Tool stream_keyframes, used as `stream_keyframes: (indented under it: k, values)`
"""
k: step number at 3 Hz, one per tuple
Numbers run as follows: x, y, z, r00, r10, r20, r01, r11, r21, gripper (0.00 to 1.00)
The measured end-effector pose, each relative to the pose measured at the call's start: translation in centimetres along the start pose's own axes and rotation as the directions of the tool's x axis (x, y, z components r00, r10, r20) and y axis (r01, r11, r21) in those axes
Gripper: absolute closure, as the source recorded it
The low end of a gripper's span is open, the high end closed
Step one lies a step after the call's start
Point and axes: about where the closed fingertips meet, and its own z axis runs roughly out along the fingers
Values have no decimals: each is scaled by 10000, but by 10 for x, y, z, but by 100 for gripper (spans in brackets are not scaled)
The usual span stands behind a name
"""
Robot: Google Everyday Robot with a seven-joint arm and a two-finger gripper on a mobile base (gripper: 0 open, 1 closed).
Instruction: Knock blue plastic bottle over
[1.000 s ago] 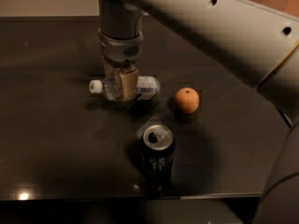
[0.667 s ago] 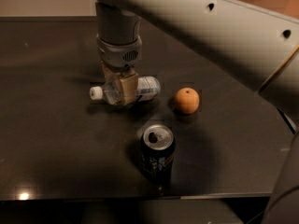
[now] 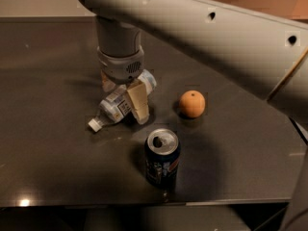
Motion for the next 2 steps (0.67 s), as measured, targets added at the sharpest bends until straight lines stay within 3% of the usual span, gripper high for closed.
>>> stream_keyframes:
  k: [2]
  values:
    - [1, 7, 7, 10000, -60, 36, 61, 9999, -112, 0]
